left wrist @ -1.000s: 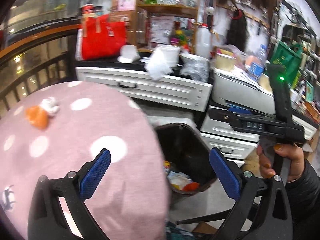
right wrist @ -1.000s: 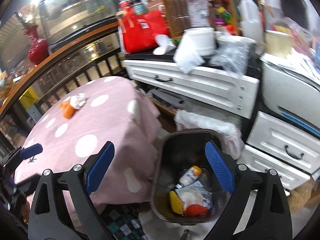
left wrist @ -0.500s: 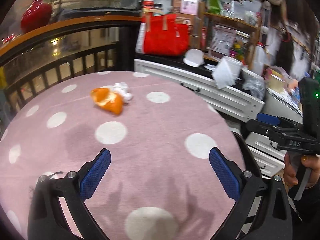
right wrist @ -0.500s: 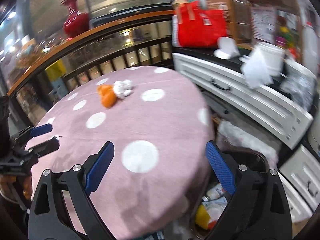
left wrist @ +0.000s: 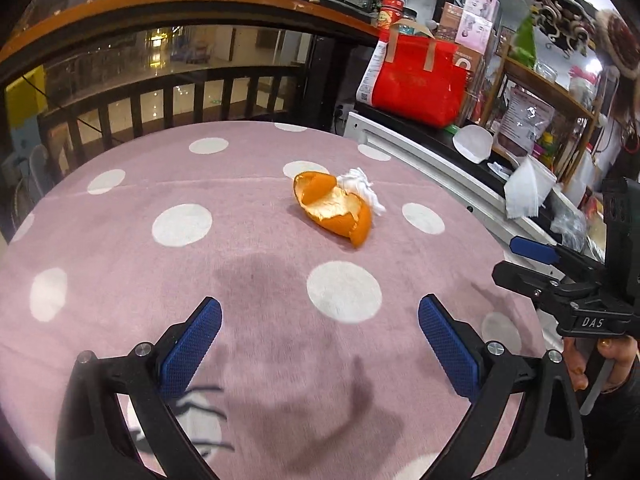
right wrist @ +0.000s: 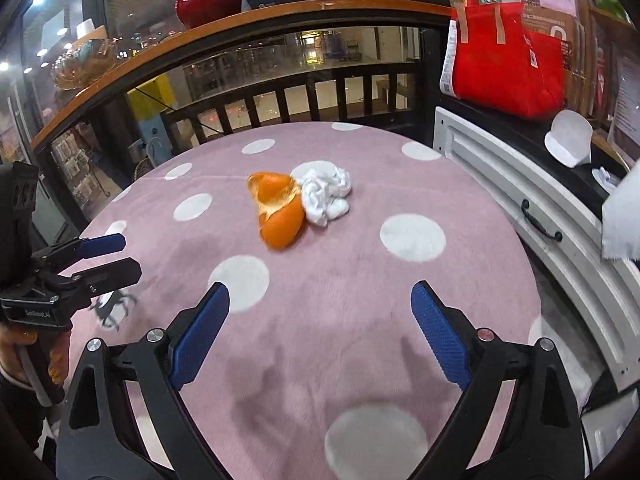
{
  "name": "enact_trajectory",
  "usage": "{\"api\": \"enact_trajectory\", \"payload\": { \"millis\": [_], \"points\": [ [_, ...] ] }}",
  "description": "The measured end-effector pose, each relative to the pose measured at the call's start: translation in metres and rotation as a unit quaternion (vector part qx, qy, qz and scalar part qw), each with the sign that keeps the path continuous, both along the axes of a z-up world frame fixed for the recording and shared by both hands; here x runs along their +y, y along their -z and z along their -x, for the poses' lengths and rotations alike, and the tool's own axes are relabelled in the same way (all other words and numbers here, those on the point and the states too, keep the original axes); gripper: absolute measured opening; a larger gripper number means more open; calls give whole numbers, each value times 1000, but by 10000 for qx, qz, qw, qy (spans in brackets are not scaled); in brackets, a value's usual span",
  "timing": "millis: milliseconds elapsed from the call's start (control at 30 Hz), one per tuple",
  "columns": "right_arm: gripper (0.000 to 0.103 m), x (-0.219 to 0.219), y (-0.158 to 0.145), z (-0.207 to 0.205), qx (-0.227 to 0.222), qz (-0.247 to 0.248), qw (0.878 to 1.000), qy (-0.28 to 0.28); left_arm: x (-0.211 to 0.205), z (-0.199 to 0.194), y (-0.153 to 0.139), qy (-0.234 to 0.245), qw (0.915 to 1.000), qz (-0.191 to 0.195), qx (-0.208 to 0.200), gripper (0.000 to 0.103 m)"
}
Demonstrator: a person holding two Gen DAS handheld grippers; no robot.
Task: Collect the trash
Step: 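Move both tools back over the table toward the orange peels and tissue, then grasp the orange peel with the left tool while the right tool grasps the white tissue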
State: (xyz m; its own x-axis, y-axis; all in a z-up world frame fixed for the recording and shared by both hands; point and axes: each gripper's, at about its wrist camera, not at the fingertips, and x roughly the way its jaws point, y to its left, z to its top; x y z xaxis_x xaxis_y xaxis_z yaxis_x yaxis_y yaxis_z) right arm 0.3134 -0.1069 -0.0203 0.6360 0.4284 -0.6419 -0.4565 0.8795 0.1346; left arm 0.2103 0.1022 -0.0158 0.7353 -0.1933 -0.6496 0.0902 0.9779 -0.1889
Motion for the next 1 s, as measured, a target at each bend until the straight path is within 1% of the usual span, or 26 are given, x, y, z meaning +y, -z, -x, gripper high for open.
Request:
{"api": "enact_trajectory", "payload": {
  "millis": [67, 200, 333, 400, 500, 533, 567, 600, 667, 700, 767, 833, 900, 967, 1000],
  "points": [
    [91, 1, 1, -10, 37, -13, 10000, 32, 5, -21, 0, -35, 10000, 26, -30, 97],
    [91, 0, 6, -24, 84, 49, 9999, 48, 7, -65, 6, -32, 9999, -56, -76, 96],
    [91, 1, 12, -37, 113, 197, 9997, 11, 9, -114, 18, 179, 9998, 3, 79, 80],
    [91, 1, 15, -46, 155, 226, 9996, 6, 8, -134, 24, 282, 9994, 56, 168, 79],
    [91, 3, 18, -60, 187, 267, 9995, -5, 4, -161, 32, 602, 9974, 193, 358, 77],
    [91, 4, 18, -63, 190, 273, 9994, -14, 2, -168, 34, 672, 9964, 167, 493, 75],
    [91, 6, 19, -67, 195, 273, 9994, -29, 1, -173, 36, 763, 9954, 193, 541, 69],
    [91, 8, 20, -72, 199, 258, 9995, -51, -1, -177, 38, 837, 9946, 229, 572, 65],
    [91, 14, 20, -80, 205, 228, 9995, -103, -3, -180, 40, 1002, 9924, 332, 637, 44],
    [91, 18, 21, -85, 210, 222, 9994, -138, -4, -180, 41, 1071, 9914, 390, 637, 38],
    [89, 26, 23, -92, 248, 226, 9993, -186, -3, -176, 40, 1096, 9912, 431, 606, 32],
    [85, 35, 25, -99, 310, 219, 9989, -274, -1, -169, 36, 1074, 9918, 413, 551, 28],
    [83, 48, 25, -105, 295, 280, 9985, -375, 4, -162, 31, 925, 9940, 346, 463, 27],
    [79, 62, 28, -113, 318, 433, 9976, -441, 13, -153, 24, 667, 9967, 290, 351, 26],
    [76, 66, 30, -116, 338, 504, 9972, -433, 16, -150, 21, 574, 9976, 245, 285, 26]
  ]
}}
